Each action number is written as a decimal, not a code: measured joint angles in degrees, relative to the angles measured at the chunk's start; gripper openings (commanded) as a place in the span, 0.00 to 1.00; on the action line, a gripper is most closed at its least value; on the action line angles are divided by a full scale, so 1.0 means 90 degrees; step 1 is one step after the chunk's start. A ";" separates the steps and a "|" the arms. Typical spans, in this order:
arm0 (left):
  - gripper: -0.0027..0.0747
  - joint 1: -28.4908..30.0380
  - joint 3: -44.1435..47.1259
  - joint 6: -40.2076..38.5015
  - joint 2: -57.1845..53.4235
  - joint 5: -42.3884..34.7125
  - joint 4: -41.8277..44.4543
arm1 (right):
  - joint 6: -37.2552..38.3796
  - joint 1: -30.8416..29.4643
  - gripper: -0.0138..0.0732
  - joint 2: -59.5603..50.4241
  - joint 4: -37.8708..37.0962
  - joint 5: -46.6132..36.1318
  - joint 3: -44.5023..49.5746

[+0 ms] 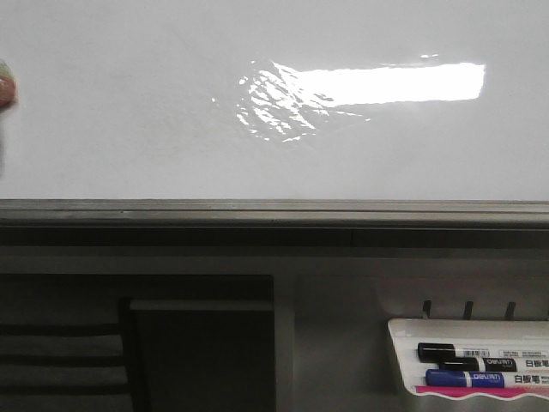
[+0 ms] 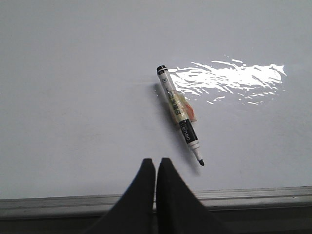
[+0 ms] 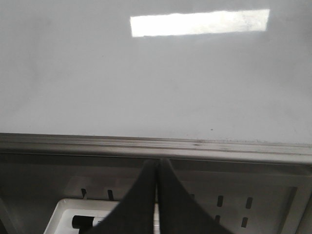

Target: Write number 7 on whiteboard

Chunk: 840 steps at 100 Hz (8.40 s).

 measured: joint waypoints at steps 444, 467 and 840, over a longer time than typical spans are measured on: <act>0.83 -0.0632 -0.3941 0.0343 0.5044 0.2535 -0.0349 | 0.0000 0.0000 0.81 0.3285 0.0531 0.1735 -0.3301; 0.83 -0.0681 -0.4313 0.0381 0.6444 0.2106 -0.0349 | 0.0000 0.0000 0.81 0.3285 0.0531 0.1735 -0.3301; 0.01 -0.4199 -0.7234 0.5055 0.8552 0.5806 -0.0719 | -0.7035 0.3900 0.35 0.9095 0.4263 0.4125 -0.7602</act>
